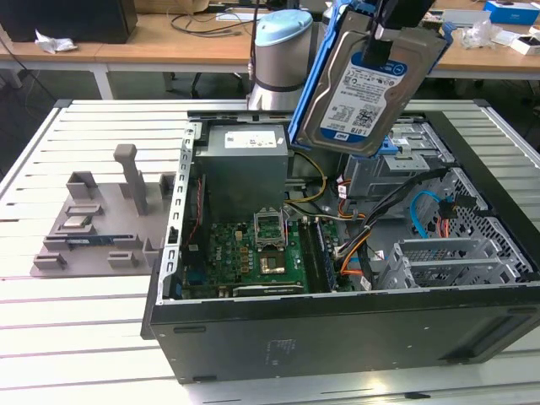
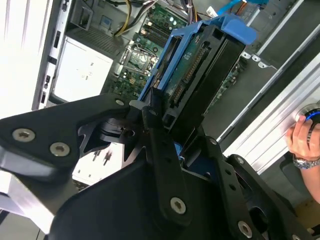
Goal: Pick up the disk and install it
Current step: 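Pick up the disk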
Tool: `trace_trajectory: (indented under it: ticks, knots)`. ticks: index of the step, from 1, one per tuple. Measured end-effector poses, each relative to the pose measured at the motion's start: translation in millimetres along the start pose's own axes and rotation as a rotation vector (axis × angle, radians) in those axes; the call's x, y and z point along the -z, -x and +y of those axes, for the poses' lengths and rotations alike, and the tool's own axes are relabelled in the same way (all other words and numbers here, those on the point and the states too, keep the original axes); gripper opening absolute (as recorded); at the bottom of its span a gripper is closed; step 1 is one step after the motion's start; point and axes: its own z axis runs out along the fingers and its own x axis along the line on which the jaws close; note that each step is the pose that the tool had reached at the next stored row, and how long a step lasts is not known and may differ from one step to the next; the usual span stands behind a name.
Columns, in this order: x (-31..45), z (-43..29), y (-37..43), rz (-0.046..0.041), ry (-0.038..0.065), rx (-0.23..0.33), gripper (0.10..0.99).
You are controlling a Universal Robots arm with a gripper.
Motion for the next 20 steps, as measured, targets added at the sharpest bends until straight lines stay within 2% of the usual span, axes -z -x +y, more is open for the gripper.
trace_trajectory:
  ticks: [2,13,15,17,20]
  knots:
    - [-0.1,-0.1,-7.6,0.0,0.0,0.0,0.365]
    - [-0.5,-0.7,-34.3,0.0,0.0,0.0,0.365]
    - [-0.6,-0.9,-42.3,0.0001,0.0,0.0,0.365]
    - [-0.7,-1.0,-46.5,0.0,0.0,0.0,0.365]
    - [-0.8,-1.2,-58.7,0.0001,0.0,0.0,0.365]
